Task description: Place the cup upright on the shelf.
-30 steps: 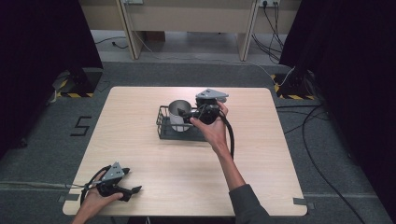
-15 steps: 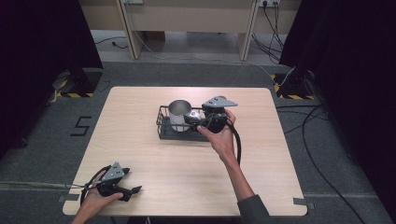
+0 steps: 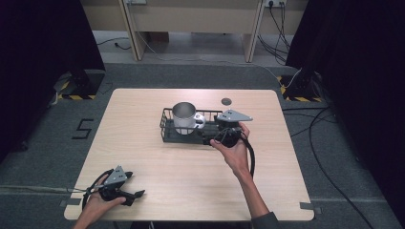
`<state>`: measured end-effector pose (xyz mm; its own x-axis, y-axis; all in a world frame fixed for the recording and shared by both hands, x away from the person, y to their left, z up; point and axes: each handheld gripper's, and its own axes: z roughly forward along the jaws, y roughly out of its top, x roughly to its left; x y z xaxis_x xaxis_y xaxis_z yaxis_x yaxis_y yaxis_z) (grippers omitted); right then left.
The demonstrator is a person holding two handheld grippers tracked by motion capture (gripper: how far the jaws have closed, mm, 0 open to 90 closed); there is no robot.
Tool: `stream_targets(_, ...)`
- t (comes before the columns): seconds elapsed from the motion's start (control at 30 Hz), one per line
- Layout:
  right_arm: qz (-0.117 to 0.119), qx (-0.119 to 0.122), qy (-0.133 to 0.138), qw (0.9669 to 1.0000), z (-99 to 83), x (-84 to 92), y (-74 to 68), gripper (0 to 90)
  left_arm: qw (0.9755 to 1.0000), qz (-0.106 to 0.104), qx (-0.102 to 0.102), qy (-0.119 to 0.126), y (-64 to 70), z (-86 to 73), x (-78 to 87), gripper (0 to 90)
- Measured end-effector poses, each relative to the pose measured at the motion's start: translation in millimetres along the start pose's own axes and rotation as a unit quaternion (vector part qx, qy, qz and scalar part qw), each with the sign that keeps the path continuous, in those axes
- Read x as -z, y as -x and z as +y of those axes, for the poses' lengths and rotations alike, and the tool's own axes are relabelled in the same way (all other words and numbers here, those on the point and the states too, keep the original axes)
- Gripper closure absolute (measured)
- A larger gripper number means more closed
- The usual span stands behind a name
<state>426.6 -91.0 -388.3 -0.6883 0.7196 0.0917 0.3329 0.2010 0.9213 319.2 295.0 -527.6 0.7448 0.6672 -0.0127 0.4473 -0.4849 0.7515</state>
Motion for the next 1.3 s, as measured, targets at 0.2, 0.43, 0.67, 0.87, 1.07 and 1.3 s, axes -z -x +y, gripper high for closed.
stream_targets(0.2, 0.0, -0.001, 0.002, 1.0, -8.5, 8.8, 0.4, 15.2, 1.0, 0.0, 0.0, 0.0, 0.0, 0.0, 0.0, 11.0)
stream_targets(0.43, -0.001, -0.005, 0.005, 1.0, -19.3, 18.5, 0.8, 15.3, 1.0, 0.0, 0.0, 0.0, 0.0, 0.0, 0.0, 11.0)
stream_targets(0.67, 0.005, -0.012, 0.01, 0.9999, -26.8, 26.6, 0.4, 15.3, 1.0, 0.0, 0.0, 0.0, -0.1, 0.0, 0.0, 11.0)
stream_targets(0.87, 0.003, -0.02, 0.018, 0.9996, -35.3, 34.5, 0.0, 15.3, 1.0, 0.0, 0.0, 0.0, -0.1, 0.0, 0.0, 11.1)
stream_targets(1.07, -0.001, -0.02, 0.016, 0.9997, -44.4, 38.9, -2.4, 15.4, 1.0, 0.0, 0.0, 0.0, -0.1, 0.0, 0.0, 11.0)
stream_targets(1.3, 0.001, -0.022, 0.015, 0.9997, -54.2, 43.3, -6.5, 15.4, 1.0, 0.0, 0.0, 0.0, -0.1, 0.0, 0.0, 11.0)
